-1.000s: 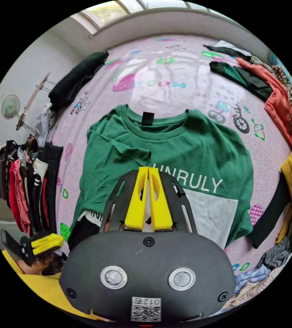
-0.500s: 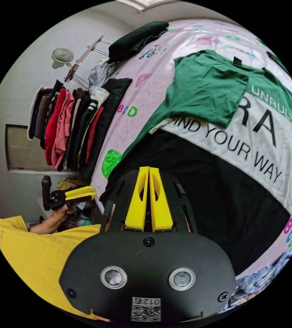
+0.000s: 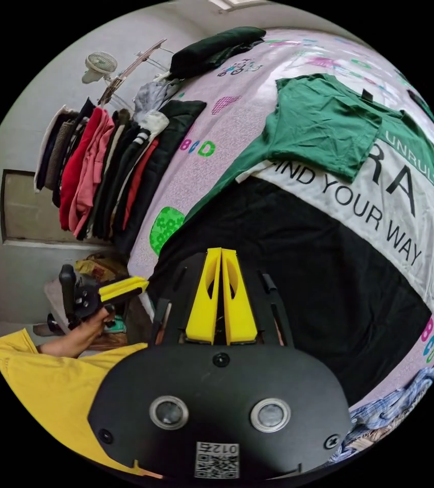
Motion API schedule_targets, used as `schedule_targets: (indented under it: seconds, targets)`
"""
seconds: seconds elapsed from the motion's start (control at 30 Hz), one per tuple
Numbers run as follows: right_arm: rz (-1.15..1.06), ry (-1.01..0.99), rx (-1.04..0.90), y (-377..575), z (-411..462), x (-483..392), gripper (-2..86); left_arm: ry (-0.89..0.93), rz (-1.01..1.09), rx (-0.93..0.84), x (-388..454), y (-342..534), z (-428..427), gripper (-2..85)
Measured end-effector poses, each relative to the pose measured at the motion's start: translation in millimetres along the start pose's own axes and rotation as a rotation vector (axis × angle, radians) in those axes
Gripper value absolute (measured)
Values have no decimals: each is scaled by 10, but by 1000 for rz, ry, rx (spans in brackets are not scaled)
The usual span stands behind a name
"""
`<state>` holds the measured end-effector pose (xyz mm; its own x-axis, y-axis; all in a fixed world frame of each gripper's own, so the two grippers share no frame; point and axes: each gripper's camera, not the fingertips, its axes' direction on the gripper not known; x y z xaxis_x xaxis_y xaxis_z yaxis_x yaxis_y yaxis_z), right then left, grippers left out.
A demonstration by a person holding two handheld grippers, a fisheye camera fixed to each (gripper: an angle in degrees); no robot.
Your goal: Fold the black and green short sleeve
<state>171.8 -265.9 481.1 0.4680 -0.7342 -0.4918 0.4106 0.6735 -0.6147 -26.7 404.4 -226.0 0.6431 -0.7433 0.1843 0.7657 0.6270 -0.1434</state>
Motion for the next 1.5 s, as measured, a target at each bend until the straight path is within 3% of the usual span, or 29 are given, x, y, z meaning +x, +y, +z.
schedule_targets:
  seconds: [0.27,0.37,0.57,0.73,1.1,1.27,1.5]
  targets:
    - [564,-26,319,-537,-617,994,18,90,19,111,-241,251,-132,5]
    - [670,-33,339,-564,-705,1233,33,99,61,141,-279,322,-177,4]
    - [694,-3,291,-670,-692,1327,60,92,141,155,-326,452,-195,5]
    - [677,68,226,-745,-678,1256,30,96,151,154,-422,553,-181,5]
    - [577,-4,297,-668,-1063,1164,1,204,-39,117,-864,777,-40,22]
    - [566,-16,273,-632,-1070,1163,1,296,-57,6,-922,753,176,66]
    - [554,-23,268,-600,-1127,1106,1,142,-141,14,-895,766,175,73]
